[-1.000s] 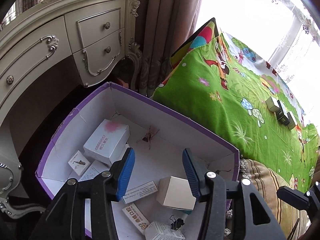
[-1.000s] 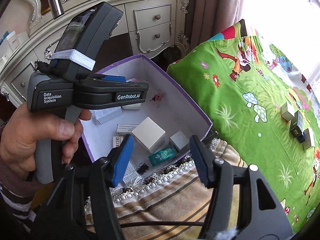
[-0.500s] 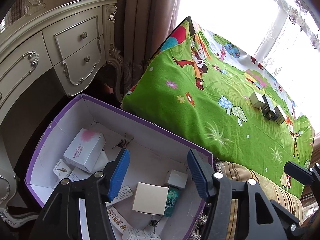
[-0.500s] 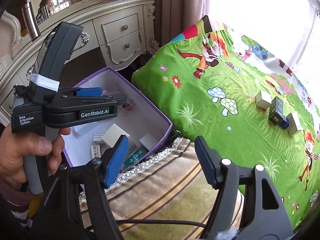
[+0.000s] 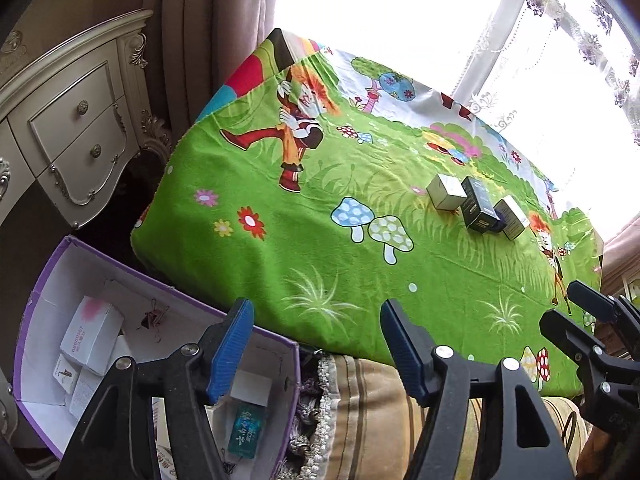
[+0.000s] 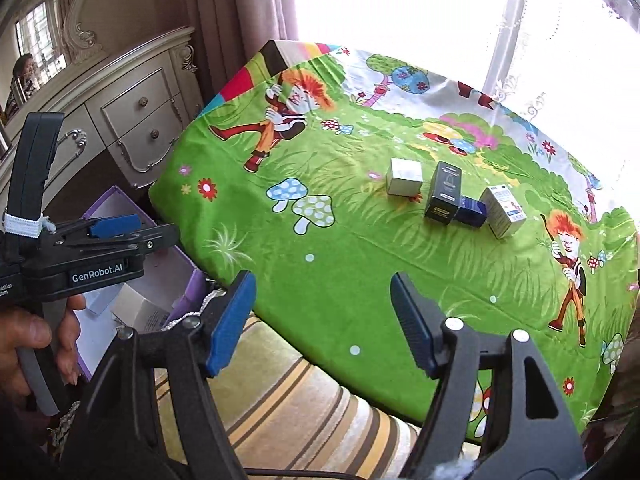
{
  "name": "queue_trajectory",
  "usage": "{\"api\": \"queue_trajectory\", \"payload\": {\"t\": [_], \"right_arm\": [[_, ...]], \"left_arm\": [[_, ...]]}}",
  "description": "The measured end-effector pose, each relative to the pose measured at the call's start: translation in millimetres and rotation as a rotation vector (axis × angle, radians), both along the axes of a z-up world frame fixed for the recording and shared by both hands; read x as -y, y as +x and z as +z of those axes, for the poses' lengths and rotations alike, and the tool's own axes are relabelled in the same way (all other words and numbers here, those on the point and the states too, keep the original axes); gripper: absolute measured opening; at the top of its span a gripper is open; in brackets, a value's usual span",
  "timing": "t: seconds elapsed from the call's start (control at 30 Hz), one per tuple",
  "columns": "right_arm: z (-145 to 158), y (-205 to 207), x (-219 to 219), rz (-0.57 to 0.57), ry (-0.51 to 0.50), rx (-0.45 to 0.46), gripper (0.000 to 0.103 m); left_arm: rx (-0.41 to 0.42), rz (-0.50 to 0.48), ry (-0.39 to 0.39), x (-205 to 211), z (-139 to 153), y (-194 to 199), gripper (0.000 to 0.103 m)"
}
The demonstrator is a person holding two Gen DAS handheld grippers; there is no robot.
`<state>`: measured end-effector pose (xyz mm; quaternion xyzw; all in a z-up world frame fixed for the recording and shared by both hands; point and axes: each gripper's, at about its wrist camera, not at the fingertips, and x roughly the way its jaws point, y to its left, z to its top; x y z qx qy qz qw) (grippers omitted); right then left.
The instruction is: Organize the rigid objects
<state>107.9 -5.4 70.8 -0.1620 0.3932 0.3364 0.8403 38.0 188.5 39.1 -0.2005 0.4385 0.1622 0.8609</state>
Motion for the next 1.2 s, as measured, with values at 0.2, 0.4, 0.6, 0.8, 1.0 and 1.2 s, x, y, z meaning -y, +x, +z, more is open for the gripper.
{"api": "queue_trajectory", "payload": {"t": [0.2,0.4,0.6,0.8,1.0,1.2], "right_arm": [[9,50,39,-0.124,0.010,0.023,0.073],[12,97,70,-0.222,0.027,0.020,0.077],[7,140,90,-0.299,0.021,0.016,0.078],[-4,181,101,-0.337,0.017,0.003,0.078],[-21,218,99,-0.334,-0.021,-0.006,0.078],[-42,238,91,-0.278,-0.050,0.004,0.078]], "left_arm": [[0.022,-0.056,-0.003,27,10,47,0.067],[0.033,-0.083,-0.009,46,16,94,0.069],[0.025,-0.100,0.001,63,16,138,0.072],[0.003,-0.082,-0.008,68,5,183,0.074],[-0.030,-0.055,-0.034,70,-14,223,0.074],[-0.058,-0.012,-0.056,66,-35,251,0.074]]}}
